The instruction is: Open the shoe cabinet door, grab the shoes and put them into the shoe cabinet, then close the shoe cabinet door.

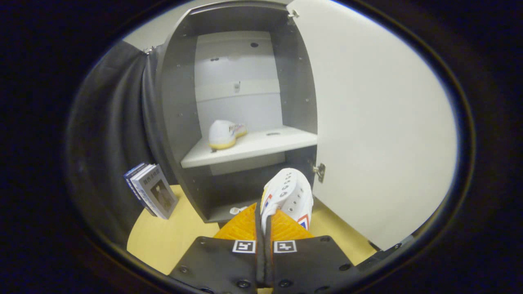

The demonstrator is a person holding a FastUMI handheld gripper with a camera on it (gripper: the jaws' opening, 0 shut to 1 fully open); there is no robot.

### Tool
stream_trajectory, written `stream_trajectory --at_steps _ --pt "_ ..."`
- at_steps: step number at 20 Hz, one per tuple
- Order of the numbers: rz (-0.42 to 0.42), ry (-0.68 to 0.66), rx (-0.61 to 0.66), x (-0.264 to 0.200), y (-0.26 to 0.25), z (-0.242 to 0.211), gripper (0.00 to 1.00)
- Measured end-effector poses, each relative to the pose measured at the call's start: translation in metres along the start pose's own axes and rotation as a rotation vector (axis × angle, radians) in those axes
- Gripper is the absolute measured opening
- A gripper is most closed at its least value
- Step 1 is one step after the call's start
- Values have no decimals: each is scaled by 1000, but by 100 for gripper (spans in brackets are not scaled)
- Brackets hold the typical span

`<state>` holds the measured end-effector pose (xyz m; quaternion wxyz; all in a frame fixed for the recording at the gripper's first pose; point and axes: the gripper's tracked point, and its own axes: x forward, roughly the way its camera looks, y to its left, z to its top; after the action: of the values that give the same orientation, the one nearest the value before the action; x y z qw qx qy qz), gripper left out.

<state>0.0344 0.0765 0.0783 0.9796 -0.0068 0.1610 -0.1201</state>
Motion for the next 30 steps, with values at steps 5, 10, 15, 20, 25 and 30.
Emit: stream_trajectory --at_steps 5,10,15,20,25,30 --pt "30 -91 -23 7 16 62 2" --pt "87 -143 -25 33 24 104 2" --pt "149 -126 -71 94 28 132 2" --pt "179 -113 -142 157 27 153 2" --pt "185 -105 -200 206 27 168 2" --pt "165 -93 -302 247 28 169 2"
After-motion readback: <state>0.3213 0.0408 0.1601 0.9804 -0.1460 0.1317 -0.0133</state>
